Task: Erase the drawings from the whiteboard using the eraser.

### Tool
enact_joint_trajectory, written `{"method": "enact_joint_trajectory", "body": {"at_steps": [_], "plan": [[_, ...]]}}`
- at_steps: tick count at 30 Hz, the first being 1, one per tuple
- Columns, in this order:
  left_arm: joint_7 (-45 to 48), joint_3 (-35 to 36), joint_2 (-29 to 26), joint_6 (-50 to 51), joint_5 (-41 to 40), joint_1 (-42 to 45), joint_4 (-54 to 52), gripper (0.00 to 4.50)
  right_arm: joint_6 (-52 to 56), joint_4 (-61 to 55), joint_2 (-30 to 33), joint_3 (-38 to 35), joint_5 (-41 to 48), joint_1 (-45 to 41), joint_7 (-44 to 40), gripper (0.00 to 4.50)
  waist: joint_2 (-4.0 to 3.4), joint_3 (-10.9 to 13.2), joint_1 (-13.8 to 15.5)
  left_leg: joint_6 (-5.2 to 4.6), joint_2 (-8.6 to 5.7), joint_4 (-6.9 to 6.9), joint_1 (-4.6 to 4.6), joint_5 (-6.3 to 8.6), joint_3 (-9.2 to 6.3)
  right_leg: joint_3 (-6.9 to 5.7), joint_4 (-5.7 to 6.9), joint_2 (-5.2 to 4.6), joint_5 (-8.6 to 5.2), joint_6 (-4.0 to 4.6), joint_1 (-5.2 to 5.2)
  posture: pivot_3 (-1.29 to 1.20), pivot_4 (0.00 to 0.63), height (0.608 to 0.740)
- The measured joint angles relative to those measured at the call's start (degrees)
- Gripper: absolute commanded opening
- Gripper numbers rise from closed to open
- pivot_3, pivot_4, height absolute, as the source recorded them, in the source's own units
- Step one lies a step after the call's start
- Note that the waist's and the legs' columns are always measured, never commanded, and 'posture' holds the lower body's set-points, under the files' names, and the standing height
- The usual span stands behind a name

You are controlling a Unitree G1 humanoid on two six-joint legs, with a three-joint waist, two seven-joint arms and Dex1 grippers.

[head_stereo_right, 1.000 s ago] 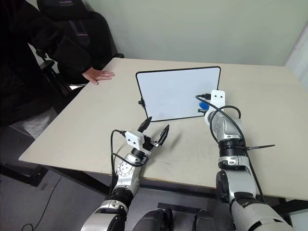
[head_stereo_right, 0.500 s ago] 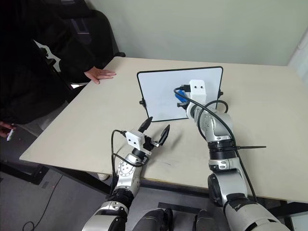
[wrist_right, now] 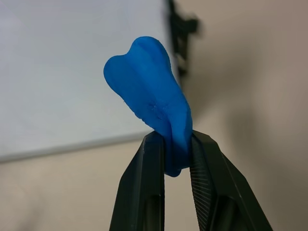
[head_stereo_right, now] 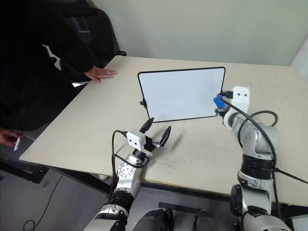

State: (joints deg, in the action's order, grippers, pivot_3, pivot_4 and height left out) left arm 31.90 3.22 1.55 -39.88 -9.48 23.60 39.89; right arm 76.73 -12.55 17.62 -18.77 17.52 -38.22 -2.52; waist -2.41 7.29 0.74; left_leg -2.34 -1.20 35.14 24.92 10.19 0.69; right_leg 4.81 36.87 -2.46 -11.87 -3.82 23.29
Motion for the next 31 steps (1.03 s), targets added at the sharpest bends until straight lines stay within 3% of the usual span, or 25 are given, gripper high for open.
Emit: {"method": "enact_joint_trajectory", "body": {"at_steps": [8, 11, 18, 25, 31], "plan": [[0.3, 0.0, -0.1, -0.2, 0.0, 0.6, 1.1, 4.5, 14.5, -6.8, 2.6, -1.4, 0.5, 5.3, -1.9, 0.57, 0.02, 0.0, -0.1, -0.05, -0.03, 0.01, -0.07, -0.03, -0.02, 0.02, -0.02, -0.01, -0.07, -0.11, 0.01, 0.0, 0.15, 0.74], [0.3, 0.0, -0.1, -0.1, 0.0, 0.5, 1.1, 4.5, 15.0, -6.3, 1.2, -3.0, -0.7, 5.8, -1.7, 1.31, 0.02, 0.0, -0.1, -0.05, -0.06, 0.0, -0.09, -0.03, -0.02, 0.05, -0.01, -0.03, -0.07, -0.11, -0.08, 0.0, 0.15, 0.74], [0.3, -0.4, 0.2, -0.1, 0.0, 0.4, 0.8, 4.5, 7.2, -7.6, -0.3, -4.9, -2.0, 7.9, -1.9, 3.7, 0.01, 0.0, 0.0, -0.09, -0.09, 0.0, -0.14, -0.05, -0.06, 0.05, -0.03, -0.03, -0.12, -0.2, -0.02, 0.0, 0.15, 0.74], [0.6, -0.8, 0.4, 0.1, -0.1, 0.1, 0.4, 4.5, -13.6, -15.1, -4.0, -10.0, 1.1, 17.6, -6.7, 3.7, 0.0, 0.0, 0.2, -0.09, -0.13, 0.0, -0.01, -0.05, -0.09, 0.06, -0.02, -0.02, -0.23, -0.37, -0.21, 0.0, 0.15, 0.74], [1.6, -0.9, 0.6, 0.1, -0.2, 0.2, 1.0, 4.5, -24.8, -26.2, -8.9, -10.4, 15.3, 24.0, -15.1, 3.7, 0.01, 0.0, 0.2, -0.08, -0.16, 0.0, -0.02, -0.05, -0.1, 0.08, -0.14, 0.06, -0.39, -0.46, -0.25, 0.0, 0.15, 0.74]]}}
